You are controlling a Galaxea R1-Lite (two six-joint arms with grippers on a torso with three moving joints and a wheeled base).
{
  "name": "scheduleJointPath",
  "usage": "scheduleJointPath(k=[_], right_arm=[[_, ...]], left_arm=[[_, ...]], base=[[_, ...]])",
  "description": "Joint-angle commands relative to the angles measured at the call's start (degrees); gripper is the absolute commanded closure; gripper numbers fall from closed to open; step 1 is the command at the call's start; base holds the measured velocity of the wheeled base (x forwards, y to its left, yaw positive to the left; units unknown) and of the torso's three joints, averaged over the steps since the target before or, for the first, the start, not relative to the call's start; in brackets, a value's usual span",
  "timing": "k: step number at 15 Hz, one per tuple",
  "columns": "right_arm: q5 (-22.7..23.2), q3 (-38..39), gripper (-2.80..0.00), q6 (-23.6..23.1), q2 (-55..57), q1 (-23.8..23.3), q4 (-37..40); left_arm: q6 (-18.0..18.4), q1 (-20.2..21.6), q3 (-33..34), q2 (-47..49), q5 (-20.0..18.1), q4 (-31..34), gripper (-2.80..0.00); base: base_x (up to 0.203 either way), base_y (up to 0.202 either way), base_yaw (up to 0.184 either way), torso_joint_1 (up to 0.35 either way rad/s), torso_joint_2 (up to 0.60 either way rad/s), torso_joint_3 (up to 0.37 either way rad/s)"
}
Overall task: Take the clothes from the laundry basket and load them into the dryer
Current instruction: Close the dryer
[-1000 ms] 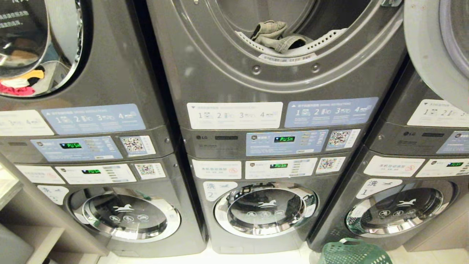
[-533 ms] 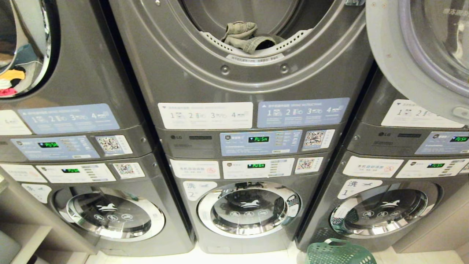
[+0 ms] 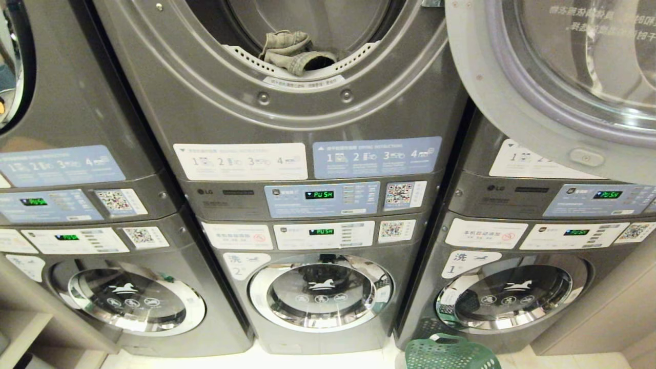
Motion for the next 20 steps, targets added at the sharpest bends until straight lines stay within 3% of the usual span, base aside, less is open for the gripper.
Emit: scheduleJointPath(k=[1, 7, 11, 13, 15, 18, 20], right_arm=[[0.01, 0.00, 0.00, 0.03, 0.02, 0.00, -0.02], [0.01, 0.00, 0.00, 0.03, 0.09, 0.00, -0.02], [-0.52, -2.18, 0.00, -0.33, 0.04, 0.00, -1.79], [-4.59, -9.24, 0.00, -2.05, 1.51, 0.01, -1.91], [-11.59, -19.13, 0.00, -1.76, 9.48, 0.08, -2.08], [-23.78, -35.44, 0.00, 3.52, 25.57, 0.19, -2.43], [-28.60, -44.52, 0.00, 5.91, 35.28, 0.12, -4.72]], left_arm=[[0.02, 0.01, 0.00, -0.02, -0.04, -0.01, 0.00], [0.02, 0.01, 0.00, -0.02, 0.04, -0.01, 0.00], [-0.06, 0.01, 0.00, -0.02, 0.04, -0.01, 0.00], [-0.06, 0.01, 0.00, -0.02, 0.04, -0.01, 0.00], [-0.06, 0.01, 0.00, -0.02, 0.04, -0.01, 0.00], [-0.06, 0.01, 0.01, -0.02, 0.04, -0.01, 0.00], [0.02, 0.01, 0.00, -0.02, 0.04, -0.01, 0.00]], base=[[0.000, -0.195, 0.003, 0.003, 0.00, 0.002], [0.000, -0.185, 0.003, 0.003, 0.01, 0.004], [0.000, -0.020, -0.001, -0.002, 0.00, 0.003], [0.000, 0.000, 0.000, 0.000, 0.00, 0.000], [0.000, 0.000, 0.000, 0.000, 0.00, 0.000], [0.000, 0.000, 0.000, 0.000, 0.00, 0.000], [0.000, 0.000, 0.000, 0.000, 0.00, 0.000]])
